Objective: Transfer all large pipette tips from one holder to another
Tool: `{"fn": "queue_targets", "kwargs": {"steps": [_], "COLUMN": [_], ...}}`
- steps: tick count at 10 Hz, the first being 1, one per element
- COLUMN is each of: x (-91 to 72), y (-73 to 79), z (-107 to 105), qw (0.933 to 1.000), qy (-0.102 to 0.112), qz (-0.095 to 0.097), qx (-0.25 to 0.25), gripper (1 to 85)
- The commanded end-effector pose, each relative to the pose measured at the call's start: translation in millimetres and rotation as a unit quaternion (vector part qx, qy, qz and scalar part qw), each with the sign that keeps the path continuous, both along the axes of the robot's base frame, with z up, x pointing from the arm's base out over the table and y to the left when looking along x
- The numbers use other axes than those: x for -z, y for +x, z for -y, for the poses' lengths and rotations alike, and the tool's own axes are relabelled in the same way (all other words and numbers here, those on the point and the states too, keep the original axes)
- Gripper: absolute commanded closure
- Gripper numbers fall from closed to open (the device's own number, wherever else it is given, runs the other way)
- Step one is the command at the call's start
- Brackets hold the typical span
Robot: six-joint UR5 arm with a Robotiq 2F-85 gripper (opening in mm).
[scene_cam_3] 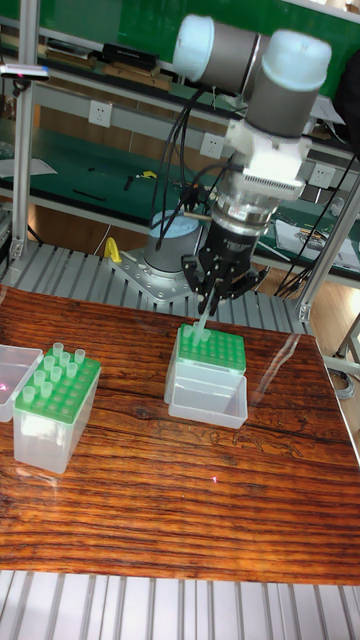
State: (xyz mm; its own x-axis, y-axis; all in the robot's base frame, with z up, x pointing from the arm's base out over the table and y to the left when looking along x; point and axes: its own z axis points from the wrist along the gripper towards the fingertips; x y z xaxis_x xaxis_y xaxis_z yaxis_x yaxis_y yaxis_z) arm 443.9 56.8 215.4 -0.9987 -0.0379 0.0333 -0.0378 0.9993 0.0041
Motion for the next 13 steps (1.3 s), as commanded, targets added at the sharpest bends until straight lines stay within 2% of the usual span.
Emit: {"fn": "queue_targets", "kwargs": {"steps": [1, 9, 11, 13], "x": [-24.3, -61.9, -71.1, -77.0], "y": [-5.7, -22.1, -23.2, -24.6], "z": [-3.7, 12.7, 13.0, 15.6], "qw": [1.0, 0.9996, 0.9993, 0.9991], "qy": [0.008, 0.021, 0.035, 0.039], "qz": [-0.002, -0.016, -0.012, -0.005], "qx": [-0.004, -0.01, -0.012, -0.014], "gripper": [75.0, 73.7, 71.7, 71.7]}}
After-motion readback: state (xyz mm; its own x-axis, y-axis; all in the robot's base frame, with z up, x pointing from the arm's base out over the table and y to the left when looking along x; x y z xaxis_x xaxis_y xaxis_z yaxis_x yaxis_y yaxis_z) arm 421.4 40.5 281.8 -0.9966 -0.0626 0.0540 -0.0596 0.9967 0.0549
